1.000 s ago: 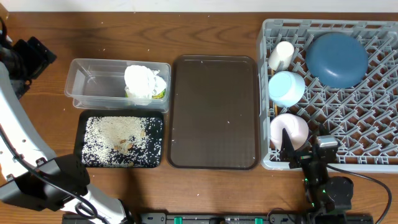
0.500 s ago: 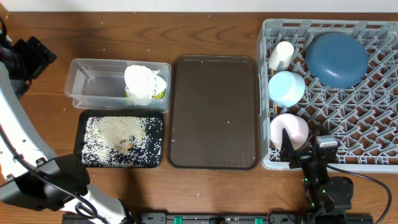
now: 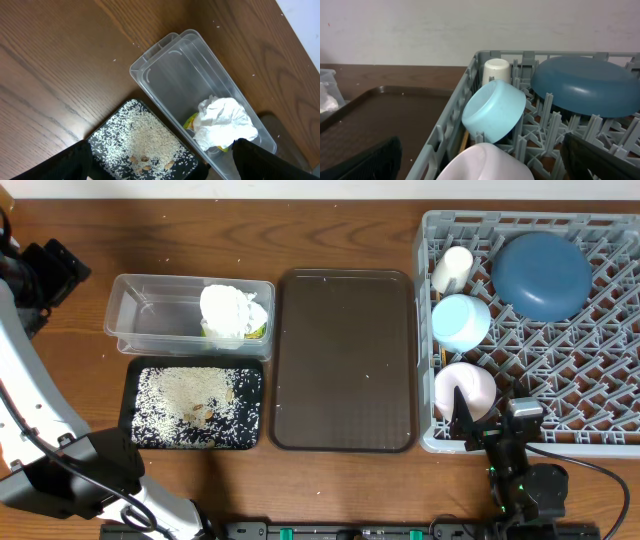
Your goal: Sort waste into correct bins and load items into the dishwasher rack
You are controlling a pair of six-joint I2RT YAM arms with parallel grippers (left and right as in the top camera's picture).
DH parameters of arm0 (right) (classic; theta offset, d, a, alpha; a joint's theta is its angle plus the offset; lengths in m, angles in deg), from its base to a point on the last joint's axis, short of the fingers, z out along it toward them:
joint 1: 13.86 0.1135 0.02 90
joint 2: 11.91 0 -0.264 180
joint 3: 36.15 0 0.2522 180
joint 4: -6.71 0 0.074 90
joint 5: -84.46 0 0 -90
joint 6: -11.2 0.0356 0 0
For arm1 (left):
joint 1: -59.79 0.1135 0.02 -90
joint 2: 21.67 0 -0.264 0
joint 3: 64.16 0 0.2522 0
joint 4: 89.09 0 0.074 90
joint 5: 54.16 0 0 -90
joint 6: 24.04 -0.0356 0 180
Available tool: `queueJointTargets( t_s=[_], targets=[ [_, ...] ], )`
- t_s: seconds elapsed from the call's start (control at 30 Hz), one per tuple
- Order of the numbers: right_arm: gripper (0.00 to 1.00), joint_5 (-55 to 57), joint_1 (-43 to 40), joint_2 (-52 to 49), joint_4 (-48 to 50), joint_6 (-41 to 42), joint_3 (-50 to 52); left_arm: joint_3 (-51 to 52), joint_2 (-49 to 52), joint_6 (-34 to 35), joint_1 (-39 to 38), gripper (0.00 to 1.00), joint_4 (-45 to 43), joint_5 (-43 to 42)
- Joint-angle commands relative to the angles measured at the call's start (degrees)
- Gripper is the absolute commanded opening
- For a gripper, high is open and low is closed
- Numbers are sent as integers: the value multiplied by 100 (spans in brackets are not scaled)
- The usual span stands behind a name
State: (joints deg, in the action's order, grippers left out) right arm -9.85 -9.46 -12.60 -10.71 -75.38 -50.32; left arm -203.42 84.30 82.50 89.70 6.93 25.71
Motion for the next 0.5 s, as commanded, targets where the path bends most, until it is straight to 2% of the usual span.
queueJointTargets(
  t_s=[0.0, 0.2, 0.47],
  targets=[
    [99, -42, -4, 37, -22, -70, 9, -31, 81, 9, -22, 92, 20, 33],
    [99, -42, -4, 37, -22, -70, 9, -31, -197, 9, -63, 92, 20, 33],
    [99, -42, -4, 37, -22, -70, 9, -31, -1436, 9, -243, 92, 20, 33]
  ],
)
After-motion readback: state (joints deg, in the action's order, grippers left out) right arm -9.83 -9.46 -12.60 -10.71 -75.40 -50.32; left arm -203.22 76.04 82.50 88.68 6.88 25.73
